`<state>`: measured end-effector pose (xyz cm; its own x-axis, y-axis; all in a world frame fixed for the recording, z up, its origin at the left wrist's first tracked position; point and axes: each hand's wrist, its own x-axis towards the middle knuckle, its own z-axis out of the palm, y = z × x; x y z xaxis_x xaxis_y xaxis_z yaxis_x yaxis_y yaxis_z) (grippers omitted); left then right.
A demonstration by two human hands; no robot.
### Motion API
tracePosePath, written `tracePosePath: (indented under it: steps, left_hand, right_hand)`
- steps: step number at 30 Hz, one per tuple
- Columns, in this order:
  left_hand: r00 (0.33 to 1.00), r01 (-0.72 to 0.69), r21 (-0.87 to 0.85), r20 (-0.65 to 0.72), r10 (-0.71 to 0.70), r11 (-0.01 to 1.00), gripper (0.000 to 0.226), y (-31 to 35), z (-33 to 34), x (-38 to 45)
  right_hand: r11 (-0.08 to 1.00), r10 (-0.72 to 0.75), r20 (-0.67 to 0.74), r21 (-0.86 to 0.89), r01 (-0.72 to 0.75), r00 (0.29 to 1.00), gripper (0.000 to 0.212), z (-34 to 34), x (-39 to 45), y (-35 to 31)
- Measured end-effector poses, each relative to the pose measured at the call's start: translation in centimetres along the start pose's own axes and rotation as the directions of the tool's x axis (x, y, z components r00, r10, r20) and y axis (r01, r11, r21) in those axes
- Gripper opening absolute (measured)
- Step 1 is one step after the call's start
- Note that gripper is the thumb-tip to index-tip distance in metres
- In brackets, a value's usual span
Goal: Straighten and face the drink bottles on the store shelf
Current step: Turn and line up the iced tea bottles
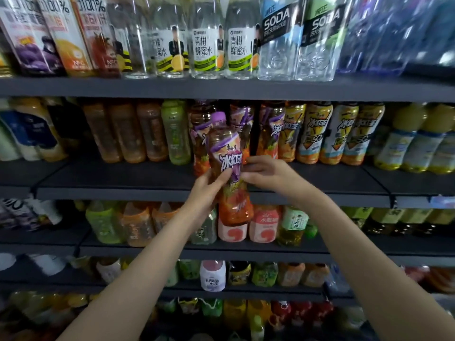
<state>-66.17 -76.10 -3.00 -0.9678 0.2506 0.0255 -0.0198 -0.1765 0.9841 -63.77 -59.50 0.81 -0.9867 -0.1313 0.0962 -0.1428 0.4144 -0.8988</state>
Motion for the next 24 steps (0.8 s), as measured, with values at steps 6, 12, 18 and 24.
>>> tracePosePath:
  steps: [6, 12, 18, 24]
  left_hand:
    - [0.981, 0.089, 0.120, 0.160, -0.107, 0.989, 0.035, 2.0, -1.3, -2.4]
    - [0.979, -0.063, 0.354, 0.205, -0.011, 0.933, 0.021, 3.1, -2.1, -3.8]
    - [0.895, 0.204, 0.113, 0.381, -0.232, 0.972, 0.087, 2.1, -5.9, -5.0]
    - [0.991, -0.081, 0.243, 0.127, 0.052, 0.967, 0.061, 4.0, -4.0, -5.1]
  right_hand:
    - [0.982, 0.072, -0.192, 0.185, -0.036, 0.979, 0.067, 2.1, 0.5, -2.8]
    - [0.980, 0.133, -0.340, 0.187, -0.071, 0.931, 0.081, 4.4, -0.3, -3.5]
    - [0.864, 0.113, -0.383, 0.493, 0.099, 0.917, 0.041, 2.9, -1.4, -5.7]
    - [0.847, 0.188, -0.372, 0.530, 0.042, 0.909, 0.040, 1.8, -1.6, -6.9]
